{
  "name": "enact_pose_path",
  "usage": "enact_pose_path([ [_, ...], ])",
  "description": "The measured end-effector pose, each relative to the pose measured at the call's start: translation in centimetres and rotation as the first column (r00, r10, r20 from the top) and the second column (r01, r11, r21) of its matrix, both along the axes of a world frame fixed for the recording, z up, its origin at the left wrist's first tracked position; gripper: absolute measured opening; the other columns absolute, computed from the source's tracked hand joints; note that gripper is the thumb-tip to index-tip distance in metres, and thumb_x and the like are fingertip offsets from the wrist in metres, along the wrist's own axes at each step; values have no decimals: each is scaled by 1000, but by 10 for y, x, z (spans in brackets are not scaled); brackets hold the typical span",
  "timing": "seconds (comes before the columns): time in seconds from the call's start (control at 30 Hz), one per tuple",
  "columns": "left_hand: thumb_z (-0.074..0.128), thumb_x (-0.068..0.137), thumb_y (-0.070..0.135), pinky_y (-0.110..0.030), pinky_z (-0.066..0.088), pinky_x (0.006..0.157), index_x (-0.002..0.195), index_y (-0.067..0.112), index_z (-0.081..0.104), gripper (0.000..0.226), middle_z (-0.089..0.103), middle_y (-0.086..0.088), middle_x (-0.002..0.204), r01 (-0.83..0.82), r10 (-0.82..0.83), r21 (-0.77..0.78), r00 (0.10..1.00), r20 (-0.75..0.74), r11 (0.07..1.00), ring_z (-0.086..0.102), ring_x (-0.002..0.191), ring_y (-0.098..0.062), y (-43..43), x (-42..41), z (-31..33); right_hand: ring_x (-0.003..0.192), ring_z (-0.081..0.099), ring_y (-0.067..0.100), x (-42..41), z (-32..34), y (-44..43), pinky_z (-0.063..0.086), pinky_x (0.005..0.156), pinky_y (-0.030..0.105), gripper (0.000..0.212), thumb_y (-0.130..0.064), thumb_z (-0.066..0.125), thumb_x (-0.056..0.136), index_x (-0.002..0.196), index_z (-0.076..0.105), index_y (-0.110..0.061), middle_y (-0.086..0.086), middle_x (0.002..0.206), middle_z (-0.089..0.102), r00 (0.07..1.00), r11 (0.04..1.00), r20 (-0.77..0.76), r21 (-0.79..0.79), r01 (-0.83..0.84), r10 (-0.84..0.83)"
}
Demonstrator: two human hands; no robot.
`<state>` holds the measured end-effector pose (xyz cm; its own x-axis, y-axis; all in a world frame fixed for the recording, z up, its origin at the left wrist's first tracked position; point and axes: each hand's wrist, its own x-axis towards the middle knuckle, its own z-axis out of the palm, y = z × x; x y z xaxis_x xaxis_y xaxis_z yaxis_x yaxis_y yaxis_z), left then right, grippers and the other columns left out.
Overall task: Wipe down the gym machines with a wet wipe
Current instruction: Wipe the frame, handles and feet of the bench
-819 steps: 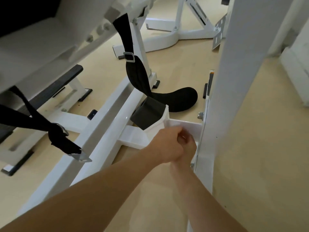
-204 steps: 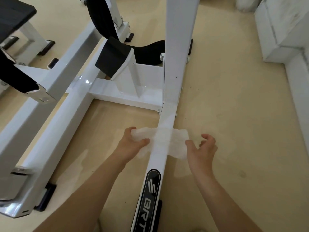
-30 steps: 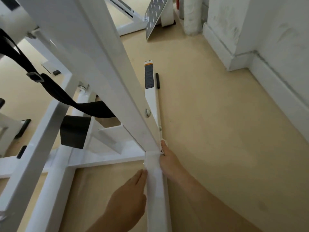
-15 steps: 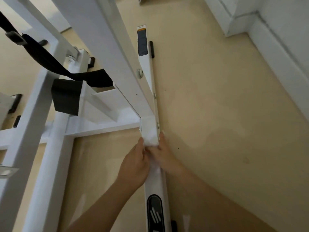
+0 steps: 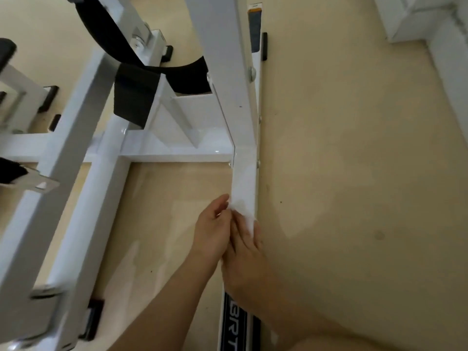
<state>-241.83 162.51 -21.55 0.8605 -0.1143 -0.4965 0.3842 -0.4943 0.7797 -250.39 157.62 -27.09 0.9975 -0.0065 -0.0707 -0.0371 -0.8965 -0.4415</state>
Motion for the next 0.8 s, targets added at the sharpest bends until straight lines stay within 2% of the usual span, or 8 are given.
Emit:
enact_pose_path([
  [0.1,46,98,14,-36,47,102,119,23,62,28,65,6,116,-132,132,-12,991,13,991,60,109,-11,21,-6,-4,147,17,24,31,12,-25,4,118,48,61,-39,26,85,124,64,-12,8,145,48,946,935,-36,-148,-323,321],
  [0.27,42,93,7,-39,47,100,112,26,65,35,65,6,113,-221,219,35,975,37,975,61,107,-14,60,-8,-1,121,46,24,86,42,-43,0,120,46,45,-37,33,96,98,73,-15,5,107,65,902,830,-256,-363,-424,349],
  [0.4,42,93,6,-33,53,90,103,23,70,34,68,2,107,-145,143,-21,986,-91,989,65,99,-13,72,-18,-3,90,56,23,28,38,-9,20,116,45,53,-38,29,98,84,75,-16,4,81,69,761,712,-266,-271,-648,591],
  [0.5,40,96,8,-28,51,82,102,20,70,33,69,-1,106,-117,110,-32,980,-165,993,65,93,-13,74,-28,-3,54,43,21,-25,27,15,47,80,40,51,-35,39,96,58,66,-16,1,54,59,637,604,-153,-213,-768,756],
  [0.57,39,96,8,-26,49,77,103,17,70,33,68,-4,107,-84,75,-32,973,-217,996,64,90,-13,77,-31,-2,52,43,21,-51,24,29,45,71,37,50,-39,40,97,59,63,-18,0,55,58,550,528,-148,-163,-833,822],
  [0.63,39,95,8,-25,49,77,106,15,69,33,69,-5,108,-42,36,-16,964,-264,999,63,91,-14,78,-32,-1,57,48,21,-56,25,29,45,74,37,51,-43,34,98,63,63,-19,-2,62,61,499,494,-179,-77,-866,848],
  [0.7,39,94,6,-20,47,73,111,14,67,34,68,-6,109,29,-29,-4,962,-272,1000,62,89,-13,79,-33,2,60,53,20,-39,19,14,47,77,35,58,-47,26,99,62,63,-21,-4,60,61,569,557,-101,-126,-821,816],
  [0.8,44,92,5,-18,44,78,121,13,65,37,67,-5,116,148,-140,17,965,-220,989,57,92,-10,77,-33,5,72,61,18,24,35,-18,43,90,36,60,-45,15,93,69,66,-24,-5,67,65,792,738,-67,-322,-593,607],
])
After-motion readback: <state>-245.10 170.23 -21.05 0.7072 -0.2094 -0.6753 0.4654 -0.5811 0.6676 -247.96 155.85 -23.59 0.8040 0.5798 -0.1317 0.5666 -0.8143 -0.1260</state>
